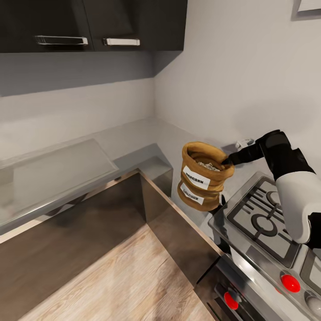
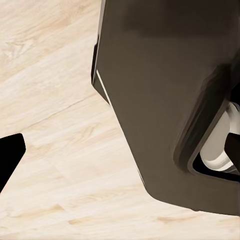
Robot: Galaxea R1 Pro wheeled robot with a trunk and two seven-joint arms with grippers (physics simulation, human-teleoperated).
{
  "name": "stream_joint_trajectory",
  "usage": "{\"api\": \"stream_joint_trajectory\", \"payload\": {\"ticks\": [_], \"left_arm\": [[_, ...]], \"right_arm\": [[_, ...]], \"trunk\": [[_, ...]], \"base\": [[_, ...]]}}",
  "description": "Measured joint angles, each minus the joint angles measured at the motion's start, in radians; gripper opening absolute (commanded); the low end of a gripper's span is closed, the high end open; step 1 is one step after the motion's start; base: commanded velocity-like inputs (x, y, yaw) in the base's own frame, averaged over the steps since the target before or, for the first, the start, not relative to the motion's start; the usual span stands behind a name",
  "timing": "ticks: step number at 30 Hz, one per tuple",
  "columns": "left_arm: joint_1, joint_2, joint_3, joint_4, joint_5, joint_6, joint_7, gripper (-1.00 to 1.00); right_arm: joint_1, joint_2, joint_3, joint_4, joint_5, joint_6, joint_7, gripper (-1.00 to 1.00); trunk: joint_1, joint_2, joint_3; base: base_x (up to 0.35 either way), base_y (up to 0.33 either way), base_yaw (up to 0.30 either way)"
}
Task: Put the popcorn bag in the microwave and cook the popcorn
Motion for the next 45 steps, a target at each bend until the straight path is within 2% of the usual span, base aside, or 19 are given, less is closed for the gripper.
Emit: {"api": "stream_joint_trajectory", "payload": {"ticks": [8,27,32,36,37,45], "left_arm": [[0.000,0.000,0.000,0.000,0.000,0.001,-0.003,1.00],[0.000,0.000,0.000,0.000,0.000,0.001,0.001,1.00],[0.000,0.000,0.000,0.000,0.000,0.001,0.001,1.00],[0.000,0.000,0.000,0.000,0.001,0.001,0.001,1.00],[0.000,0.000,0.000,0.000,0.001,0.001,0.001,1.00],[0.000,0.000,0.000,0.000,0.001,0.001,0.001,1.00]], "right_arm": [[0.000,0.000,-0.042,-0.001,0.000,-0.002,-0.001,1.00],[0.000,0.001,-0.043,0.020,-0.007,-0.007,0.012,1.00],[0.000,-0.003,-0.045,0.078,-0.010,-0.016,0.012,1.00],[0.004,-0.012,-0.062,0.092,-0.114,-0.031,0.007,1.00],[0.004,-0.012,-0.064,0.092,-0.127,-0.034,0.005,1.00],[0.005,-0.014,-0.068,0.093,-0.141,-0.038,0.002,1.00]], "trunk": [[0.000,0.000,0.000],[0.000,0.000,0.000],[0.000,0.000,0.000],[0.000,0.000,0.000],[0.000,0.000,0.000],[0.000,0.000,0.000]], "base": [[0.023,-0.012,0.000],[0.000,0.000,0.000],[0.000,0.000,0.000],[0.000,0.000,0.000],[0.000,0.000,0.000],[0.000,0.000,0.000]]}}
